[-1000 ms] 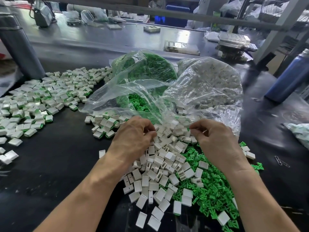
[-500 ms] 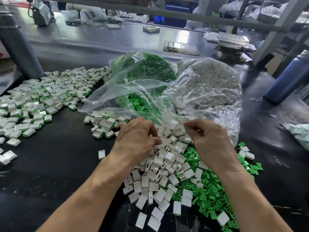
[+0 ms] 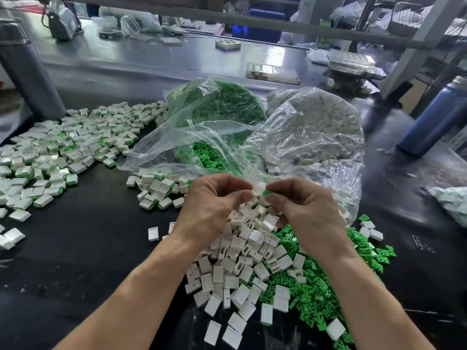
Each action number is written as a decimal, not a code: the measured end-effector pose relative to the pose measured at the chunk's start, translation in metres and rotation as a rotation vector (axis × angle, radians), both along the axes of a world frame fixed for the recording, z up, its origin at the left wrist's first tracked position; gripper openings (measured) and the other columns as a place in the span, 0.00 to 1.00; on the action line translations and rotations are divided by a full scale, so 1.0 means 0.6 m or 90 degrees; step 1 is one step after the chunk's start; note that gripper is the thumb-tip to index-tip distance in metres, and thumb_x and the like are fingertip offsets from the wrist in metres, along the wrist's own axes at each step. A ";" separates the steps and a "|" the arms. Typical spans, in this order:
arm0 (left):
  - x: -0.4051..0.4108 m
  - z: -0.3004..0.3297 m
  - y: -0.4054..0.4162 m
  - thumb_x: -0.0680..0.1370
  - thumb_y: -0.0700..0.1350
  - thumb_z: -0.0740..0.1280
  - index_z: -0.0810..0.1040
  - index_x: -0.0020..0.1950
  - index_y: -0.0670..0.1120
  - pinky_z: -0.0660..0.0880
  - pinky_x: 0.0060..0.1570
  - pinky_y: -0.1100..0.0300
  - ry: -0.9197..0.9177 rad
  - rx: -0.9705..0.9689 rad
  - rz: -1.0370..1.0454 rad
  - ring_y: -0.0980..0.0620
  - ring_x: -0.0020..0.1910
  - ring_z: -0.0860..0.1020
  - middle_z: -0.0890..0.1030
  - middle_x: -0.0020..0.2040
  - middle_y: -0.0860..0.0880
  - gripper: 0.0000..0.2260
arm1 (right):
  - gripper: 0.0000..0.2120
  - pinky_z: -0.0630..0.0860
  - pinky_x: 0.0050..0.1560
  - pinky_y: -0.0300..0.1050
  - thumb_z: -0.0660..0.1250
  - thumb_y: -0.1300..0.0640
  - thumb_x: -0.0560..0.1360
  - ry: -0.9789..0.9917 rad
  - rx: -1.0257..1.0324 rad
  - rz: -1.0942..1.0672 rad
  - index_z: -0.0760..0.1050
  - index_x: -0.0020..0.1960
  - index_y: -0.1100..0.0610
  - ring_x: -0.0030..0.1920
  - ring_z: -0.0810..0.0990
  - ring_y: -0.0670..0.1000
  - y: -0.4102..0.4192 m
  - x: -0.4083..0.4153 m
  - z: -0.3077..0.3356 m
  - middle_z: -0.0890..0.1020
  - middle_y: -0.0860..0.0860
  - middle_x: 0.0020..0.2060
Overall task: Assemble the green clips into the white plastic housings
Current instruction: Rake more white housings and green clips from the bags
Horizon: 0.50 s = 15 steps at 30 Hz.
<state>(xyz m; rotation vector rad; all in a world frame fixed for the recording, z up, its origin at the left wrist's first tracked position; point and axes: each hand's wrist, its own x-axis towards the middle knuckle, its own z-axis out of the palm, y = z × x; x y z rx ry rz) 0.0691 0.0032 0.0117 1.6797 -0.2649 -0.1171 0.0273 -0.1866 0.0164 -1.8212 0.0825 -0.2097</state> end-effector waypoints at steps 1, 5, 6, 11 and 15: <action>0.000 0.000 -0.001 0.75 0.41 0.77 0.87 0.49 0.47 0.76 0.38 0.70 0.008 -0.025 -0.003 0.61 0.38 0.82 0.87 0.42 0.52 0.04 | 0.07 0.82 0.37 0.39 0.74 0.63 0.78 -0.009 0.016 0.007 0.84 0.52 0.52 0.40 0.86 0.47 0.002 -0.001 0.000 0.88 0.49 0.42; 0.003 0.000 0.000 0.73 0.45 0.77 0.87 0.50 0.47 0.77 0.36 0.65 0.038 -0.078 -0.009 0.54 0.38 0.82 0.87 0.44 0.48 0.08 | 0.07 0.82 0.38 0.41 0.73 0.64 0.77 -0.035 0.082 0.021 0.84 0.53 0.56 0.38 0.85 0.50 0.007 -0.003 0.004 0.87 0.53 0.41; 0.003 0.000 0.000 0.72 0.46 0.77 0.87 0.50 0.47 0.77 0.37 0.64 0.044 -0.086 -0.013 0.53 0.39 0.82 0.87 0.45 0.47 0.08 | 0.07 0.82 0.38 0.41 0.73 0.64 0.78 -0.038 0.094 0.026 0.84 0.53 0.56 0.38 0.85 0.51 0.008 -0.004 0.005 0.87 0.53 0.41; 0.004 -0.002 -0.002 0.69 0.50 0.77 0.87 0.48 0.50 0.77 0.36 0.64 0.052 -0.098 -0.021 0.53 0.39 0.82 0.88 0.45 0.47 0.09 | 0.07 0.82 0.38 0.42 0.73 0.64 0.77 -0.050 0.096 0.030 0.84 0.54 0.57 0.38 0.84 0.51 0.010 -0.005 0.007 0.87 0.54 0.41; 0.004 -0.004 -0.004 0.70 0.48 0.77 0.87 0.48 0.47 0.76 0.36 0.68 0.043 -0.107 -0.030 0.55 0.38 0.82 0.87 0.44 0.47 0.09 | 0.07 0.82 0.38 0.43 0.73 0.63 0.77 -0.055 0.080 0.030 0.84 0.53 0.55 0.39 0.85 0.51 0.012 -0.005 0.006 0.87 0.53 0.42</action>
